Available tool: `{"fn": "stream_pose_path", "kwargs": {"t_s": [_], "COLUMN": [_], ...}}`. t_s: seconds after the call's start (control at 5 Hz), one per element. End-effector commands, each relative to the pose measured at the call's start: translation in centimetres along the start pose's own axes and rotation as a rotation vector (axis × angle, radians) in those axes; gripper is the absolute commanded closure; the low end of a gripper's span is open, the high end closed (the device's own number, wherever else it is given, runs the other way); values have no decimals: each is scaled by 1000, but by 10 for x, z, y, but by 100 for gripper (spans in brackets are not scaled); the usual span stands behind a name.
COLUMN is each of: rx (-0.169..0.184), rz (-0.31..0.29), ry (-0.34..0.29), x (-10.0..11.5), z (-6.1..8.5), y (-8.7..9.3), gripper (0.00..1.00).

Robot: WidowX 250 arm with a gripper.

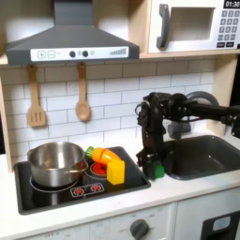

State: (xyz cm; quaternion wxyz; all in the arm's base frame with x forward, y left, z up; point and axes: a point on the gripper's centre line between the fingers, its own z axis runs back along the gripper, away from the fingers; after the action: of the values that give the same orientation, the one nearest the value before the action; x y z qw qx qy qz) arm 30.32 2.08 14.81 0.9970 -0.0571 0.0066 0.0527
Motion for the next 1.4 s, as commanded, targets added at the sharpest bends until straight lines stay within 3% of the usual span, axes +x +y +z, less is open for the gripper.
{"fn": "stream_pose_path", "kwargs": {"t_s": [0.0,0.2,0.4,1.2], "rx": [-5,-10,-24,-62], "rz": [-3,-12,-12,97], "ry": [-14,-7,-32,-84], "x": [1,2,9,58], "z": [2,3,14,45], "y": [0,0,-2,23], "gripper": [100,100,100,100]}}
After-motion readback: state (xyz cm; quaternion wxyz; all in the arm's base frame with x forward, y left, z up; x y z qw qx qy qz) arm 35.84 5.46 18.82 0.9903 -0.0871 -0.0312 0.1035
